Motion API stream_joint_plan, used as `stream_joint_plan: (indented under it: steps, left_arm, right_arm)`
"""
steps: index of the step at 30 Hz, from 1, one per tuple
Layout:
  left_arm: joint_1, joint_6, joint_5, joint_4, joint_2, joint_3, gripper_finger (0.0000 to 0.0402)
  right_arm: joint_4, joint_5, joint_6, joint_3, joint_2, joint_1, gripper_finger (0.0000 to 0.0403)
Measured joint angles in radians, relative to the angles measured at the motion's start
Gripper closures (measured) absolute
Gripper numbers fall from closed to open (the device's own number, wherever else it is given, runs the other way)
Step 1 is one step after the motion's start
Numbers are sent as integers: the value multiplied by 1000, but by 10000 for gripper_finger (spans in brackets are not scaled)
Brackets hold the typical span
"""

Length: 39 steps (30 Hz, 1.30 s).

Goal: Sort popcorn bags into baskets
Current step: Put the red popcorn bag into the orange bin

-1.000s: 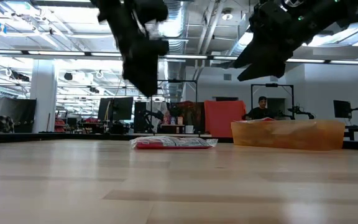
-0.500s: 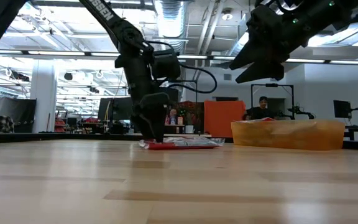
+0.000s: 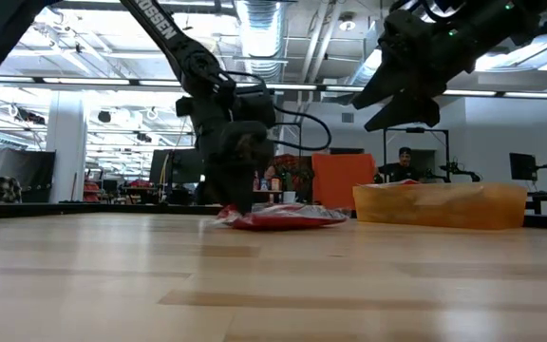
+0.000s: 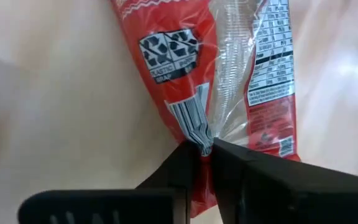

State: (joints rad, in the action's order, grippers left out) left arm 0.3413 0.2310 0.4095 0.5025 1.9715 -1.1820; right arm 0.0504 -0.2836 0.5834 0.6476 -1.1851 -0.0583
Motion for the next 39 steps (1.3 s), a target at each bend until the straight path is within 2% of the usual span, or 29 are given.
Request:
stream_joint_plan:
  steps: [2,5,8,11,14,17,23,32,39]
  left_arm:
    - [-1,57,74,-17,-7,4,379]
    - [-1,158,183,-48,-42,9,394]
    - [-1,233,269,-120,-94,3,396]
    - [3,318,342,-148,-139,3,396]
    - [4,370,381,-176,-173,3,399]
    - [-2,404,396,-183,-191,2,399]
    - [-14,470,416,-225,-199,2,398]
    - [-23,568,448,-334,-199,2,398]
    - [-48,586,458,-343,-200,0,398]
  right_arm:
    - [4,14,-29,0,0,-6,117]
    - [-13,78,-200,0,0,-33,117]
    - [-22,98,-385,0,0,-74,117]
    - [-27,82,-539,0,0,-110,117]
    - [-33,10,-617,7,0,-135,117]
    - [-34,-34,-691,27,0,-137,117]
    - [-23,-34,-838,73,-17,-123,117]
    - [0,-35,-944,129,-113,-151,117]
    - [19,-175,-974,203,-237,-151,123]
